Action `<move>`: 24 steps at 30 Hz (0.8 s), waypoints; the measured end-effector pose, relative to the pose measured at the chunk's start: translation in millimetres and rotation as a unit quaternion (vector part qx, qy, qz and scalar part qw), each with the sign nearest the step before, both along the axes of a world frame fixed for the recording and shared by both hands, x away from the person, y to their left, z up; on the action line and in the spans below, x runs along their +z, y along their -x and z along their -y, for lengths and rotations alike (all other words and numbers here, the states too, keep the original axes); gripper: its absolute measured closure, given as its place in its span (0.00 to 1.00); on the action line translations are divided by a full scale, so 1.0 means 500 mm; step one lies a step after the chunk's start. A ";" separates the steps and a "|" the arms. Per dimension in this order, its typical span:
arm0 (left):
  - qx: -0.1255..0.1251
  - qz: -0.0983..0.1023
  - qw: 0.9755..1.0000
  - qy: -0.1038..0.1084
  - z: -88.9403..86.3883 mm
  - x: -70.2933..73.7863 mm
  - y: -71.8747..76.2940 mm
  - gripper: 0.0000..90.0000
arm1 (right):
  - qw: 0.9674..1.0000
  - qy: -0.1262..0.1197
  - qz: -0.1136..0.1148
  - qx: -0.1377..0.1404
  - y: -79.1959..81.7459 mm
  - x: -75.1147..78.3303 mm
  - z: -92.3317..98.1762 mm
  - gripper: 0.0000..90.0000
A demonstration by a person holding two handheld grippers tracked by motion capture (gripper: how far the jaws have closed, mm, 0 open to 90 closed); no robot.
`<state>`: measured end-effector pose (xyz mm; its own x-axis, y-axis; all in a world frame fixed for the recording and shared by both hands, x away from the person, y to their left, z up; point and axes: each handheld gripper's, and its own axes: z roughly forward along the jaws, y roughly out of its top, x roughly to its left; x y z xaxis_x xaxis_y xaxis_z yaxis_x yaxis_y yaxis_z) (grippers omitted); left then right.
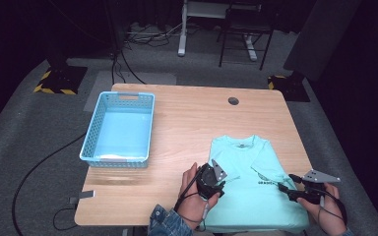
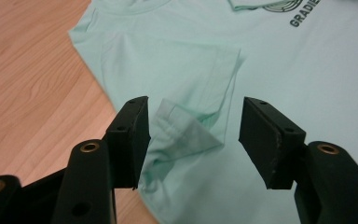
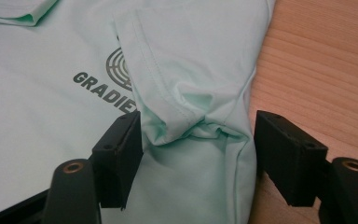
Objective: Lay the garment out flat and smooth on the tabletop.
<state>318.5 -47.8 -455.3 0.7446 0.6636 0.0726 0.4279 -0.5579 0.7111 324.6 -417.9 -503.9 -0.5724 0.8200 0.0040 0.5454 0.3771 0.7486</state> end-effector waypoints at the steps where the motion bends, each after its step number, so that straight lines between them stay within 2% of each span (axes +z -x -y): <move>1: -0.003 0.003 1.000 0.000 0.007 0.002 -0.002 0.48 | 1.000 0.000 0.000 0.000 0.000 0.000 0.000 0.37; 10: -0.025 0.002 1.000 0.007 0.063 -0.007 -0.023 0.48 | 1.000 -0.001 0.000 0.001 0.000 0.000 0.000 0.37; 19: -0.045 -0.005 0.999 0.002 0.106 -0.035 -0.051 0.50 | 1.000 0.000 0.001 0.001 0.000 0.000 0.000 0.37; 24: -0.054 -0.013 0.998 -0.008 0.123 -0.055 -0.062 0.57 | 1.000 0.000 0.001 -0.002 0.001 0.000 -0.001 0.37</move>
<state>349.4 -109.5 -483.0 0.8137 0.5779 0.0628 0.3822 -0.6134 0.6912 324.1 -417.6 -504.0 -0.5690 0.8223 0.0038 0.5460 0.3743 0.7495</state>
